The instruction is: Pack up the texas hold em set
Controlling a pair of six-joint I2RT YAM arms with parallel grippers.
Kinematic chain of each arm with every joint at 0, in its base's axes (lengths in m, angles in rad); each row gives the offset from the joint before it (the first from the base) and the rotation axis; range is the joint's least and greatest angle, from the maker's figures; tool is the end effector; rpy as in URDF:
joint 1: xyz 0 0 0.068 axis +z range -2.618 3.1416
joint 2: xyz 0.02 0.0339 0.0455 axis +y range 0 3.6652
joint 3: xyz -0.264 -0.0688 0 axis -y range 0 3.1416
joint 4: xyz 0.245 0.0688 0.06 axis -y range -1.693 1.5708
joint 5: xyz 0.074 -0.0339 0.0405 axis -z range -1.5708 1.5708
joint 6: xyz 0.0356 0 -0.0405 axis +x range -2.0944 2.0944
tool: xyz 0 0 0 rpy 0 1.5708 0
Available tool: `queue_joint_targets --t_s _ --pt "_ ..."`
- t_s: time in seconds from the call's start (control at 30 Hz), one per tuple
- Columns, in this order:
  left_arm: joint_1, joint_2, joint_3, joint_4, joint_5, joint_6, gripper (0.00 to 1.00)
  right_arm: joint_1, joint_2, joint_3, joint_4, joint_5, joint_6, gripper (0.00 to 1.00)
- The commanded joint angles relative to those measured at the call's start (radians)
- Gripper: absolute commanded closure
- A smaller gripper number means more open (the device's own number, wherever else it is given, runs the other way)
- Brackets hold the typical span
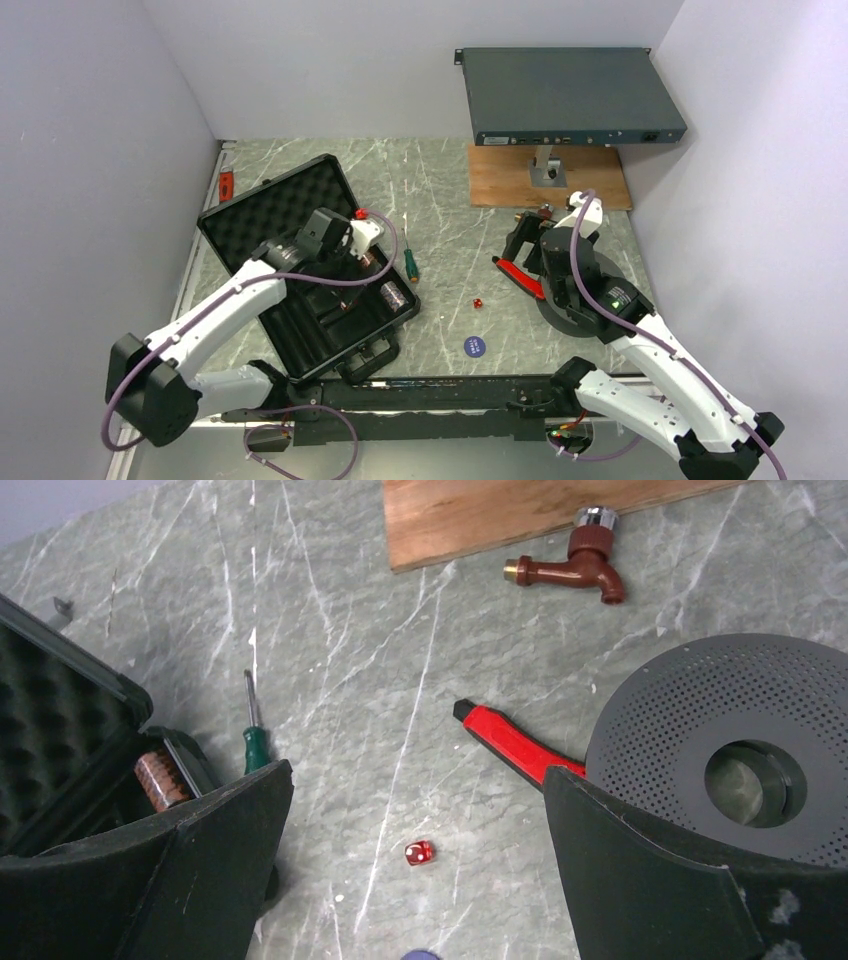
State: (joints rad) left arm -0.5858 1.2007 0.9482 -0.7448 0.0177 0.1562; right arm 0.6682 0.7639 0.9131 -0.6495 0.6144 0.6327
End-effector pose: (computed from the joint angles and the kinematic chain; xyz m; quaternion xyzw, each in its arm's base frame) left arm 0.1965 -0.1311 0.2645 0.3501 0.8930 -0.0686 0.2745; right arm 0.1329 0.0788 0.3424 0.1397 0.8225 0.0874 0.5444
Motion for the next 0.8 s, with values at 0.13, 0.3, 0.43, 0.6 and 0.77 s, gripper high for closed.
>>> queue_joint_targets --t_s 0.13,0.3,0.43,0.6,0.77 --pt "0.039 -0.178 -0.037 0.053 -0.156 -0.116 0.00 -0.004 0.014 -0.043 -0.036 -0.151 -0.021 0.01" --pt "0.052 -0.269 -0.079 0.060 -0.237 -0.191 0.00 -0.002 0.050 -0.078 -0.083 -0.248 0.002 0.04" --pt "0.053 -0.380 -0.137 0.056 -0.373 -0.258 0.00 -0.002 0.079 -0.099 -0.085 -0.318 -0.004 0.05" --pt "0.056 -0.499 -0.182 0.063 -0.453 -0.278 0.00 -0.002 0.180 -0.074 -0.118 -0.390 -0.071 0.06" --pt "0.056 -0.543 -0.196 0.069 -0.554 -0.306 0.00 -0.002 0.292 -0.040 -0.158 -0.452 -0.122 0.06"
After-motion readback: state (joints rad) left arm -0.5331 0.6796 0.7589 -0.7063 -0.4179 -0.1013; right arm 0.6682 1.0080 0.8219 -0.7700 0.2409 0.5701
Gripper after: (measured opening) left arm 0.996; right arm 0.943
